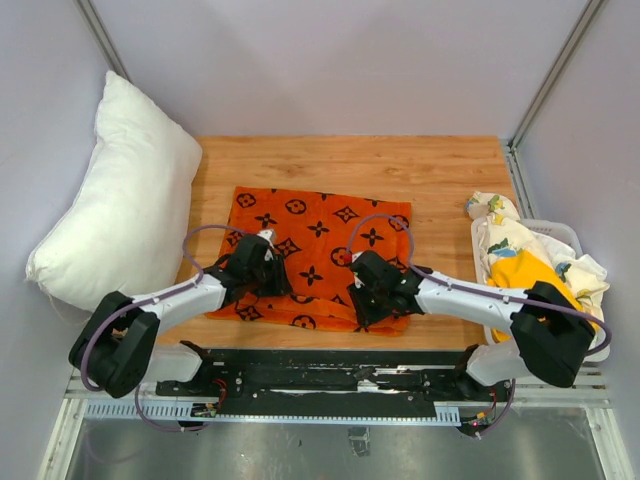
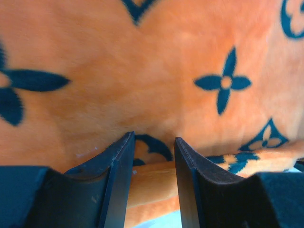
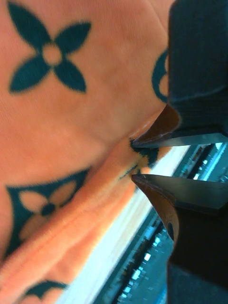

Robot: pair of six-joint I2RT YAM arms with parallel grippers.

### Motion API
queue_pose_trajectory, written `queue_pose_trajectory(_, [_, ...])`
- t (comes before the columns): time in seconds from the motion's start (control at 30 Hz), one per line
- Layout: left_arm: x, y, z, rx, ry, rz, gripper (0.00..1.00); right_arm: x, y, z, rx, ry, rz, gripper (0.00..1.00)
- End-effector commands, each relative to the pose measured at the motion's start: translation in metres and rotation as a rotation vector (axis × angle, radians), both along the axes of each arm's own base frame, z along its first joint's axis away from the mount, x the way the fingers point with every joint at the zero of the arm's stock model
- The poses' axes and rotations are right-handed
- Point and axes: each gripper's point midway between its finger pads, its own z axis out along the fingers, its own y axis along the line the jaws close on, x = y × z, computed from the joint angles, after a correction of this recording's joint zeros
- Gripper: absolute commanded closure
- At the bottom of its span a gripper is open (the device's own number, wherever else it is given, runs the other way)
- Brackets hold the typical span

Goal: Remove the pillowcase from the pillow
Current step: Fold the pillowcase at the center of the board.

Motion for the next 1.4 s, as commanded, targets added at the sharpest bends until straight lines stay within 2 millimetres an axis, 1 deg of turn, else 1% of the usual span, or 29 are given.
queue_pose_trajectory(0.0, [-0.039, -0.027, -0.005, -0.057, 0.108, -0.097, 0.57, -0.030, 0.003, 0.008, 0.040, 0.058, 0.139, 0.70])
queue_pose_trajectory(0.07, [-0.047, -0.033, 0.002, -0.090, 0.104, -0.117, 0.56, -0.037, 0.006, 0.013, 0.082, 0.059, 0.184, 0.70])
queue_pose_trajectory(0.13, [-0.051, -0.037, 0.016, -0.136, 0.069, -0.132, 0.56, -0.044, 0.012, 0.017, 0.139, 0.069, 0.227, 0.70])
queue_pose_trajectory(0.2, [-0.058, -0.037, 0.023, -0.164, 0.053, -0.145, 0.56, -0.048, 0.016, 0.020, 0.176, 0.073, 0.255, 0.69])
queue_pose_trajectory(0.33, [-0.069, -0.023, 0.019, -0.131, 0.061, -0.123, 0.56, -0.057, 0.020, 0.024, 0.231, 0.090, 0.302, 0.69])
queue_pose_trajectory(0.43, [-0.068, -0.013, 0.020, -0.101, 0.040, -0.087, 0.57, -0.062, 0.024, 0.032, 0.288, 0.082, 0.327, 0.69])
queue_pose_trajectory(0.5, [-0.062, -0.013, 0.031, -0.117, -0.006, -0.066, 0.57, -0.059, 0.025, 0.040, 0.309, 0.042, 0.331, 0.68])
queue_pose_trajectory(0.6, [-0.049, -0.016, 0.060, -0.167, -0.110, -0.048, 0.56, -0.044, 0.025, 0.056, 0.361, -0.033, 0.293, 0.67])
queue_pose_trajectory(0.67, [-0.050, -0.025, 0.077, -0.249, -0.153, -0.071, 0.54, -0.031, 0.024, 0.068, 0.414, -0.072, 0.242, 0.67])
queue_pose_trajectory(0.7, [-0.053, -0.029, 0.079, -0.283, -0.159, -0.084, 0.53, -0.021, 0.023, 0.073, 0.435, -0.096, 0.208, 0.67])
queue_pose_trajectory(0.73, [-0.056, -0.030, 0.078, -0.299, -0.151, -0.088, 0.53, -0.012, 0.021, 0.074, 0.442, -0.115, 0.171, 0.66])
queue_pose_trajectory(0.8, [-0.063, -0.027, 0.062, -0.281, -0.101, -0.079, 0.54, 0.004, 0.017, 0.068, 0.431, -0.144, 0.094, 0.69])
queue_pose_trajectory(0.83, [-0.066, -0.025, 0.053, -0.267, -0.071, -0.070, 0.55, 0.009, 0.018, 0.066, 0.418, -0.149, 0.079, 0.70])
queue_pose_trajectory(0.9, [-0.072, -0.023, 0.038, -0.257, -0.021, -0.059, 0.58, 0.013, 0.024, 0.060, 0.406, -0.119, 0.070, 0.74])
queue_pose_trajectory(0.93, [-0.075, -0.023, 0.033, -0.262, -0.002, -0.054, 0.59, 0.012, 0.029, 0.053, 0.397, -0.085, 0.070, 0.75])
queue_pose_trajectory(1.0, [-0.080, -0.025, 0.027, -0.286, 0.024, -0.055, 0.60, 0.008, 0.040, 0.041, 0.382, -0.041, 0.081, 0.77])
queue_pose_trajectory(1.07, [-0.083, -0.025, 0.023, -0.304, 0.036, -0.046, 0.62, -0.002, 0.048, 0.030, 0.336, -0.025, 0.123, 0.78])
queue_pose_trajectory(1.13, [-0.088, -0.024, 0.018, -0.319, 0.051, -0.033, 0.64, -0.014, 0.051, 0.022, 0.274, -0.021, 0.187, 0.77])
queue_pose_trajectory(1.27, [-0.100, -0.016, 0.000, -0.322, 0.094, -0.002, 0.67, -0.034, 0.045, 0.008, 0.224, 0.019, 0.241, 0.78])
queue_pose_trajectory(1.37, [-0.106, -0.011, -0.012, -0.312, 0.120, 0.024, 0.68, -0.043, 0.035, -0.003, 0.188, 0.050, 0.253, 0.79])
